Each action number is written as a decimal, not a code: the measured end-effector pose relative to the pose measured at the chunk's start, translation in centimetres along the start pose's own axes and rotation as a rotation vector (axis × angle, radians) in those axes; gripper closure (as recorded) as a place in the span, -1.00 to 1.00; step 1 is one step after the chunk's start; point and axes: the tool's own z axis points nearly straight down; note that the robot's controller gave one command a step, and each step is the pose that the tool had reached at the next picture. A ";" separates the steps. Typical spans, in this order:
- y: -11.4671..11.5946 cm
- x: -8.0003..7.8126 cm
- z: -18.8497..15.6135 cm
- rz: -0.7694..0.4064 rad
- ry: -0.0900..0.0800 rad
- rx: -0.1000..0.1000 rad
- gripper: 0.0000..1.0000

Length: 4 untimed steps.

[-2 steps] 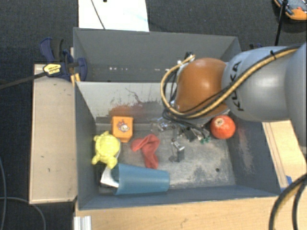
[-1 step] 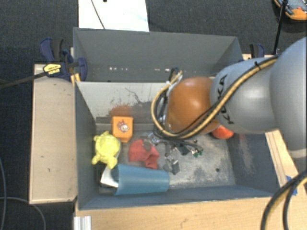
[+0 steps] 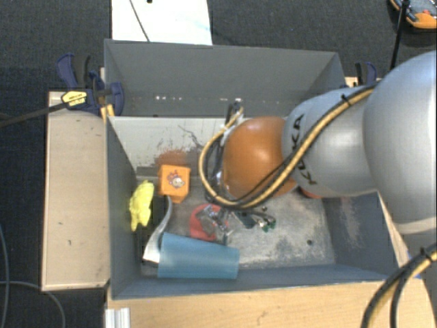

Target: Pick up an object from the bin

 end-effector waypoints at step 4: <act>1.5 -0.1 -7.3 0.070 0.007 -0.004 1.00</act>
Offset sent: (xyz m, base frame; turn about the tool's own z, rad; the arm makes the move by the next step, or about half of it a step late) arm -0.0205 0.0424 0.0232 0.0265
